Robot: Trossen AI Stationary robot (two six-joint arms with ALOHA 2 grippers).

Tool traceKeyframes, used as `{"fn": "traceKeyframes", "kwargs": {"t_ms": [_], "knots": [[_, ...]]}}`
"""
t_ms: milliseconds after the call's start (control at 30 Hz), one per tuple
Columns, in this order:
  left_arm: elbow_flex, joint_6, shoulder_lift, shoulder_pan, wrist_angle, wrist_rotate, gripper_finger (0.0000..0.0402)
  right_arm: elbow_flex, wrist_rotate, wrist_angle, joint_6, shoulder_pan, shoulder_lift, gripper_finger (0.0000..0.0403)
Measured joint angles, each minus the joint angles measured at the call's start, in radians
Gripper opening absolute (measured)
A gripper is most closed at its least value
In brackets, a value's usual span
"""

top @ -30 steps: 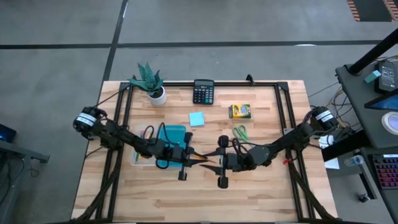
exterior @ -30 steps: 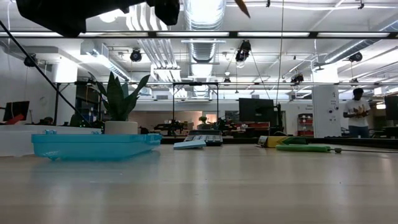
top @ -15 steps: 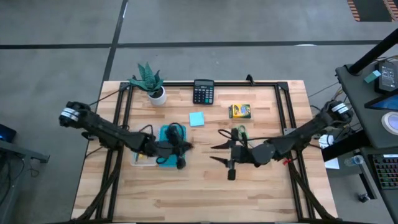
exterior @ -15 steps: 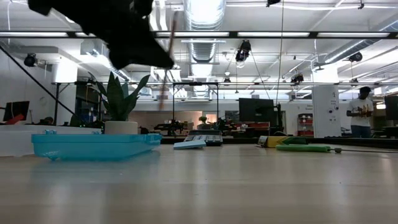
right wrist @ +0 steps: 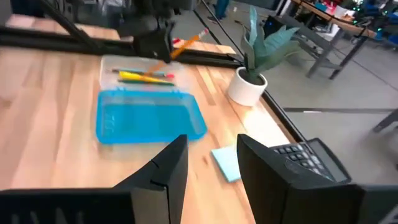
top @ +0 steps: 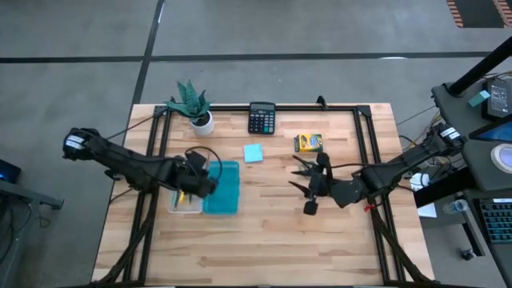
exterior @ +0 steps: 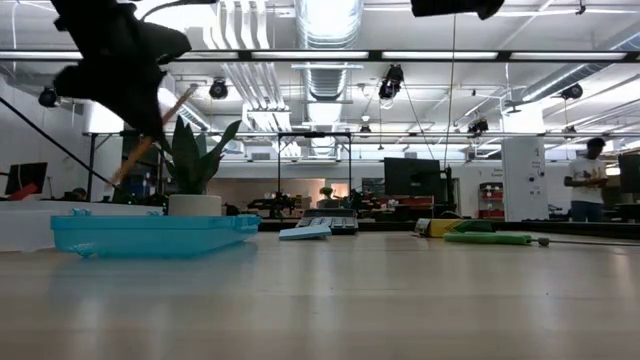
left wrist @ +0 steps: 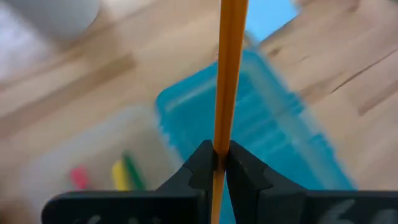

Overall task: Pack school essentials
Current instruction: Put the orange pencil into the blue supply box

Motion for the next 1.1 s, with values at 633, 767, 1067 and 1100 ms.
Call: {"fn": "traceKeyframes", "kwargs": {"t_ms": [633, 767, 1067, 1100], "knots": [[0.05, -0.082, 0.121, 0.293, -0.374, 0.605, 0.0013, 0.0, -0.002, -0.272, 0.017, -0.002, -0.007, 0.0124], [0.051, 0.029, 0.153, 0.373, -0.36, 0.645, 0.0013, 0.0, -0.001, -0.264, -0.025, -0.002, -0.007, 0.0127], [0.05, 0.142, 0.26, 0.468, -0.355, 0.686, 0.0013, 0.0, 0.0, -0.209, -0.103, -0.002, -0.007, 0.0119], [0.05, 0.143, 0.272, 0.468, -0.357, 0.698, 0.0013, 0.0, 0.0, -0.209, -0.108, -0.002, -0.007, 0.0119]]}}
